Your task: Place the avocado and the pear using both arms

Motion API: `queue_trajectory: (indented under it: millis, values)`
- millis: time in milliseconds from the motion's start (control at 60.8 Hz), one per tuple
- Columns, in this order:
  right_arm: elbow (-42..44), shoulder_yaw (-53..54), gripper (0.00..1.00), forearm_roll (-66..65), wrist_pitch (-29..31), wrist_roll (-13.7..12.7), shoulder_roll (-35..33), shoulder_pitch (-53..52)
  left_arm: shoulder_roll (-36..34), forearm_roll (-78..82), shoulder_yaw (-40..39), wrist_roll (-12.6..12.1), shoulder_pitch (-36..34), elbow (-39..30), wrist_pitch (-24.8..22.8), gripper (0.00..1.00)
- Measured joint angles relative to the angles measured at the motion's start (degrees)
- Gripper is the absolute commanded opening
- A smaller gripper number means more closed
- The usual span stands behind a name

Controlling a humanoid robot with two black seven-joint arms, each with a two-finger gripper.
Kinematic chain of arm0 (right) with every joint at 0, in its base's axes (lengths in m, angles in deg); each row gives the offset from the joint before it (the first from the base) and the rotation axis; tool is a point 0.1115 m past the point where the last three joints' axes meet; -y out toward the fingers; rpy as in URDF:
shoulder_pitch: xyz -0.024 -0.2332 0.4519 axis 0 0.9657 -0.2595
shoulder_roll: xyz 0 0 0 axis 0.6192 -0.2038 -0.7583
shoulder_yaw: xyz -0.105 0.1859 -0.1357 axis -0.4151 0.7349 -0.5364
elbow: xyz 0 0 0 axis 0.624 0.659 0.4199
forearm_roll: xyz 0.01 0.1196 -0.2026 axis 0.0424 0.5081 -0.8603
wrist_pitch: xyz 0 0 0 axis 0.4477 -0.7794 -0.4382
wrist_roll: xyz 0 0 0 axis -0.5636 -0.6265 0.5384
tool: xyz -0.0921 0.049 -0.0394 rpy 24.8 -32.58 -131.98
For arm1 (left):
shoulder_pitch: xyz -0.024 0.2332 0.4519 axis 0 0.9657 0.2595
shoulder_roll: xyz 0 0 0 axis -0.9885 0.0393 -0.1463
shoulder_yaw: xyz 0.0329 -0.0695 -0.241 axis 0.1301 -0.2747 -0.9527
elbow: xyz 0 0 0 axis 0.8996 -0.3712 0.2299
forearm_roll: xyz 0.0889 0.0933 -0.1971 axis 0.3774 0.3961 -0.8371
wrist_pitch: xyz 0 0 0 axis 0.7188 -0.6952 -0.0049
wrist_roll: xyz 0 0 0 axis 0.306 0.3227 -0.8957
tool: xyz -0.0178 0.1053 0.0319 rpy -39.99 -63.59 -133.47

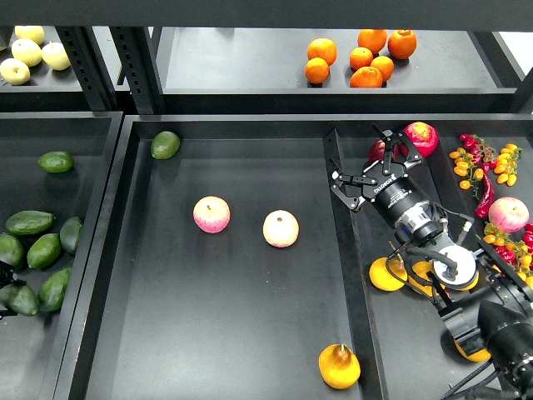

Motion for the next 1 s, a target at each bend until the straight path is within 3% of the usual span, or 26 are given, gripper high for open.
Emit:
queue_trajectory:
  millis: [181,395,592,970,1003]
  values:
    - [0.0,0.0,0.99,0.0,0.0,0.0,0.0,0.0,0.4,0.0,0.2,0.0,0.0,0.2,0.0,0.14]
    - [0.0,0.0,0.99,0.0,0.0,0.0,0.0,0.0,1.0,0.0,0.3,0.0,0.0,0.7,0.0,0.23]
    - [0.0,0.0,0.99,0.0,0.0,0.0,0.0,0.0,1.0,0.0,0.4,0.0,0.0,0.7,0.0,0.46]
    - [0.0,0.0,0.99,0.0,0.0,0.0,0.0,0.1,1.1,0.8,0.9,0.0,0.0,0.4,0.0,0.77]
    - [0.0,0.0,0.99,0.0,0.0,0.0,0.0,0.1,1.1,0.8,1.2,0.0,0.0,0.3,0.0,0.85]
